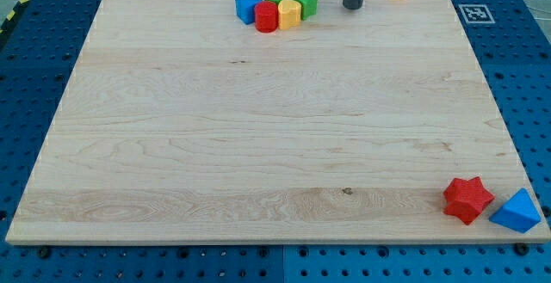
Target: Push green star diagonally above green circle
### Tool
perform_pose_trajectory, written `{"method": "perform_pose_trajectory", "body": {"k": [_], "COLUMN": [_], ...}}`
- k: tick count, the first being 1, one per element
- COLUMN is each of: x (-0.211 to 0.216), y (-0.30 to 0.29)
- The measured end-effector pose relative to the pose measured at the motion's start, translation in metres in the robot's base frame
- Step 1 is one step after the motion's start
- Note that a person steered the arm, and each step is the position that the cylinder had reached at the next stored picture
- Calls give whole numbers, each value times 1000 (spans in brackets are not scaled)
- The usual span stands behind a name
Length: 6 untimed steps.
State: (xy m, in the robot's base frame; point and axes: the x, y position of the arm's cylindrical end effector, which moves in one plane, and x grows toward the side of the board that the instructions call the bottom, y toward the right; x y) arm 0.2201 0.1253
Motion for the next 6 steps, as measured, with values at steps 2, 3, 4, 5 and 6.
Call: {"method": "perform_pose_trajectory", "body": {"k": [2,3,4,5,6], "x": [-6,-6,-6,-6,-6], "y": [-45,-71,-97,-124,-146]}}
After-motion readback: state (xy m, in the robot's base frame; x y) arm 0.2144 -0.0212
